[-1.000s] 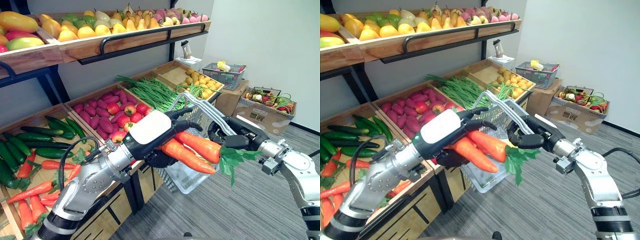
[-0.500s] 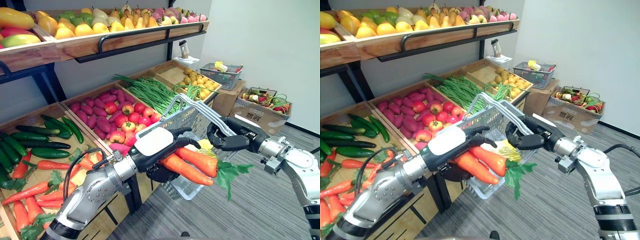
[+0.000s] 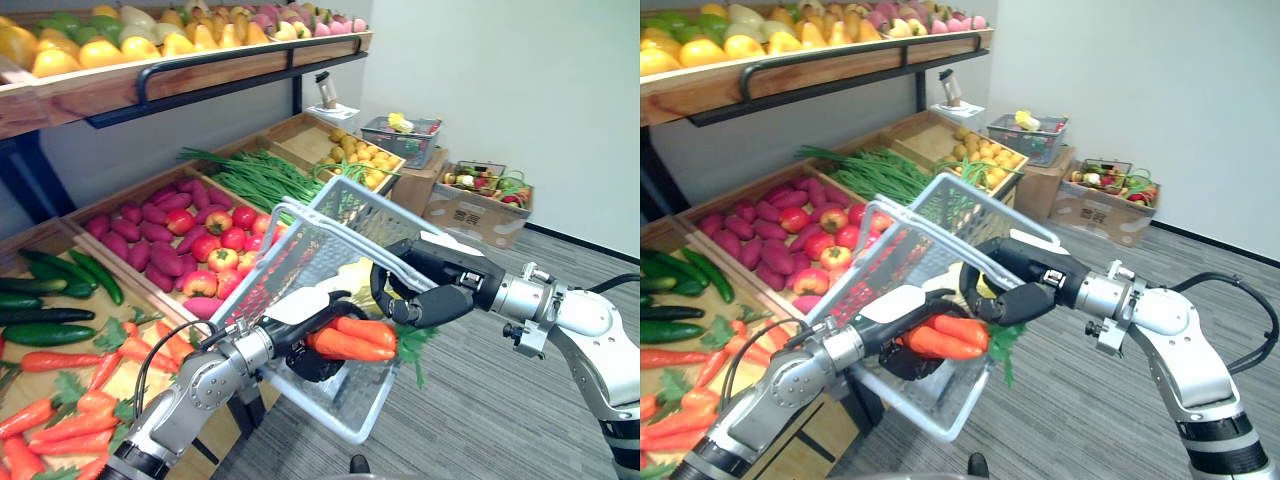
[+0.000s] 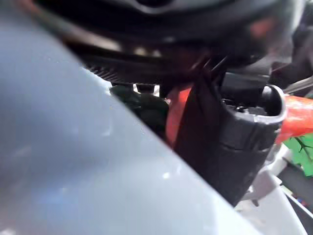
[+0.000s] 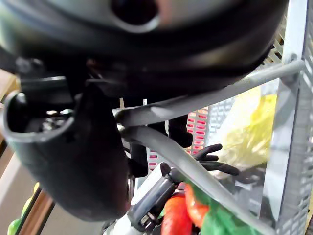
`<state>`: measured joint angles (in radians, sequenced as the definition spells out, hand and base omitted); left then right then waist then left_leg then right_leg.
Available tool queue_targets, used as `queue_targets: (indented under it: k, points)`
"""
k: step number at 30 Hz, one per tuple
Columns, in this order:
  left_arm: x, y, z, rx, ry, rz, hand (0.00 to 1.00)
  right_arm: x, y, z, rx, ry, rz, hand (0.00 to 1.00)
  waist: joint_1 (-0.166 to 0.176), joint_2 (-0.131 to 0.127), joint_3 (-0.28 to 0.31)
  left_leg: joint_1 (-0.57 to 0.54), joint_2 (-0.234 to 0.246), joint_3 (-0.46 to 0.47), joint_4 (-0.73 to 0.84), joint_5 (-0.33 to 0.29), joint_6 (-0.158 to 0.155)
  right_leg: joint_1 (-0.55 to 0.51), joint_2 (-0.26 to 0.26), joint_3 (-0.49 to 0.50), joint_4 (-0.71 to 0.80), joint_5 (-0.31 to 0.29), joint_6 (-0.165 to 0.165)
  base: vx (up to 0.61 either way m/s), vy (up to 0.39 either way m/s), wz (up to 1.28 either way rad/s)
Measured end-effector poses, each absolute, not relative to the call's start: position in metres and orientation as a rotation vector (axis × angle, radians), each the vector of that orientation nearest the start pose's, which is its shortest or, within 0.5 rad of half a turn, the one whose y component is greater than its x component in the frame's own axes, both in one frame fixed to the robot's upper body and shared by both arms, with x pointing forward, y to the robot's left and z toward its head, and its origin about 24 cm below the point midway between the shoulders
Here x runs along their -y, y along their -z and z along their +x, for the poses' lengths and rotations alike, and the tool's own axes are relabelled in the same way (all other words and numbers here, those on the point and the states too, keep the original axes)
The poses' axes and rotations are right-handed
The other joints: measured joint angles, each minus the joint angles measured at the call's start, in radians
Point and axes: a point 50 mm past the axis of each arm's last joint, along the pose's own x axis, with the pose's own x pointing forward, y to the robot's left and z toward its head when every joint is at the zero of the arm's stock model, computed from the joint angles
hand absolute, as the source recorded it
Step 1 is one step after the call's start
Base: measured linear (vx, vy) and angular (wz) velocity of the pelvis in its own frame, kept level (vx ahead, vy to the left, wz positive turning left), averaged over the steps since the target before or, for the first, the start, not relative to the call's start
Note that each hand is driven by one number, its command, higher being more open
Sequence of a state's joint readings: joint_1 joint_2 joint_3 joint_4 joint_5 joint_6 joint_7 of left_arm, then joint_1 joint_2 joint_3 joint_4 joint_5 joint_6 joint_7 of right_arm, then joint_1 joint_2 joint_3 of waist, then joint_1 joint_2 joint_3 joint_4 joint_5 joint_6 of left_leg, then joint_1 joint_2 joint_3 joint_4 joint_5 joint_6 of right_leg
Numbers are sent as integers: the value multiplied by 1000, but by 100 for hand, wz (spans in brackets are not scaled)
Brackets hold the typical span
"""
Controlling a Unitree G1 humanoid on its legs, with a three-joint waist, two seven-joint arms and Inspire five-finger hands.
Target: Pick vegetable in the basket
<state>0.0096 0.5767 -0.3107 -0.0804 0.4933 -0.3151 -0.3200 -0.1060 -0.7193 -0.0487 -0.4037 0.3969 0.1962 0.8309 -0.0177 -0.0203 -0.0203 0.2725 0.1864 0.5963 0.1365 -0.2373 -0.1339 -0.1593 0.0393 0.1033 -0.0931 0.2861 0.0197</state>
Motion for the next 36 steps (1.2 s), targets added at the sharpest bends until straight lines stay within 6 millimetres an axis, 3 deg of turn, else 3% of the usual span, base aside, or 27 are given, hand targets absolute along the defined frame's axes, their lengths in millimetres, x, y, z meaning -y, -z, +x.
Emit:
queue_targets:
  k: [8, 10, 14, 17, 21, 24, 26, 30, 36]
  points:
    - [-140, -53, 240, 188, 780, 1145, 100, 191, -161, 237, 85, -950, -451, 0, -20, 13, 8, 8, -2, 22, 0, -1, -2, -1, 6, 16, -2, 1, -3, -23, 27, -7]
    - [-134, -68, 245, 215, 786, 1139, 100, 191, -161, 237, 83, -948, -447, 0, -20, 18, 11, 8, 0, 22, -1, -1, -7, -1, 6, 14, -2, 1, -3, -40, 20, 2]
    - [-111, -131, 238, 364, 993, 1094, 100, 187, -160, 235, 68, -968, -423, 0, -19, 36, 13, 6, 2, 11, -9, 2, -15, 0, -2, -1, 0, 2, -4, -28, 31, 8]
    - [-115, -148, 243, 277, 1121, 1141, 100, 184, -161, 234, 70, -988, -398, 0, -19, 47, 5, 3, 2, -2, -9, 3, -16, 3, -3, -13, -3, 2, -3, -35, 30, 12]
    - [-109, -150, 231, 215, 1298, 1155, 100, 182, -157, 235, 39, -968, -370, 0, -15, 46, 4, -2, 1, -2, -11, 0, -25, -1, -9, -43, -3, -8, -1, -55, 33, 3]
    - [-110, -151, 231, 156, 1336, 1137, 100, 179, -153, 234, 21, -979, -364, 0, -15, 53, -3, -17, 20, 0, -25, 8, -27, -15, -17, -100, 2, -44, 22, -45, 16, 1]
    - [-110, -150, 231, 100, 1376, 1150, 100, 180, -150, 235, 4, -981, -363, 0, -14, 43, -12, -11, 8, -4, -22, 8, -29, -13, -19, -106, 1, 3, 3, -21, 40, 4]
    - [-105, -145, 223, 37, 1494, 1109, 100, 186, -141, 241, -32, -931, -327, 0, -13, 52, -16, -11, 23, -4, -14, 10, -31, -11, -10, -108, 2, 11, -11, 14, 36, -3]
    - [-103, -150, 221, 90, 1474, 980, 100, 198, -133, 247, -75, -857, -305, 0, -14, 50, -15, -10, 19, -4, -8, 9, -31, -8, -10, -107, -2, 4, -9, -42, 33, -1]
